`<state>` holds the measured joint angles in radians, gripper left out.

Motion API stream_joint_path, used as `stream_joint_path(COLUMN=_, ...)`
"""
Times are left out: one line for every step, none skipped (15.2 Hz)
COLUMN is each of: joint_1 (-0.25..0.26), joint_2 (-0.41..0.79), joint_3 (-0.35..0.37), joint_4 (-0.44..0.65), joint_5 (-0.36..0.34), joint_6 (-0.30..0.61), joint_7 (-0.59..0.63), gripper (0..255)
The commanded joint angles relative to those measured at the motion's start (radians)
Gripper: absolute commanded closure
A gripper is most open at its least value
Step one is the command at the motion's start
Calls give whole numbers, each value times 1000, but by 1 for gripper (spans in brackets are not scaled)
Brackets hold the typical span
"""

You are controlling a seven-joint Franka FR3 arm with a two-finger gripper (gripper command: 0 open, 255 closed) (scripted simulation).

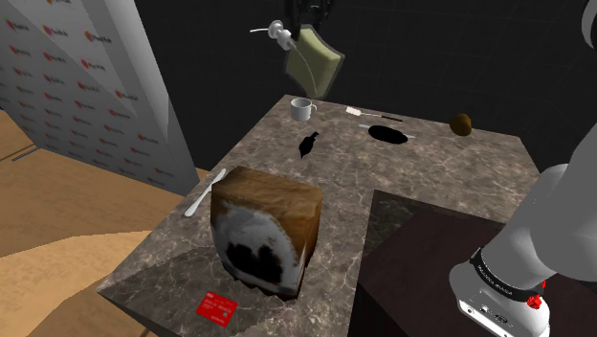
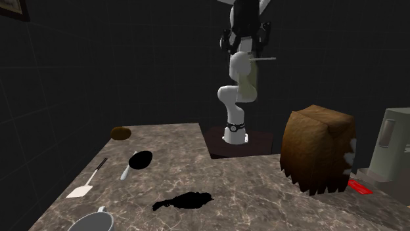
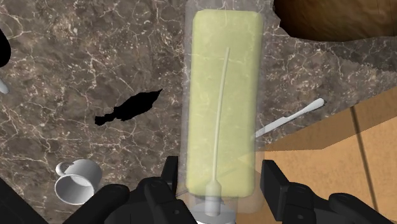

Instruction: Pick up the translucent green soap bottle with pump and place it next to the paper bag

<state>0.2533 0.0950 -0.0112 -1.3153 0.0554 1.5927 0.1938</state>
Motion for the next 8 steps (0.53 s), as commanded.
stream_joint_path(joint_1=31, joint_2=44, joint_3=24, joint_4=65, joint_5=-12, joint_6=-17, joint_7=55, gripper=255)
stream_joint_path(joint_1=44, joint_2=66, joint_3=33, joint_4=95, joint_5=-18, joint_6=-24, joint_7=77, gripper=255)
stream_joint_path(joint_1=58, joint_2=90, joint_3=41, joint_4=129, joint_5=-24, joint_6=-32, joint_7=98, gripper=255)
stream_joint_path(joint_1=72, joint_2=117, joint_3=49, joint_4=165, joint_5=-31, joint_6=-42, joint_7=119, gripper=255)
stream_joint_path(joint_1=86, joint_2=145, joint_3=57, joint_4=205, joint_5=-37, joint_6=-53, joint_7=140, gripper=255)
stream_joint_path(joint_1=102, joint_2=176, joint_3=64, joint_4=250, joint_5=-45, joint_6=-67, joint_7=161, gripper=255)
stream_joint_path(joint_1=120, joint_2=217, joint_3=71, joint_4=310, joint_5=-54, joint_6=-86, joint_7=184, gripper=255)
stream_joint_path(joint_1=120, joint_2=203, joint_3=70, joint_4=275, joint_5=-53, joint_6=-64, joint_7=184, gripper=255)
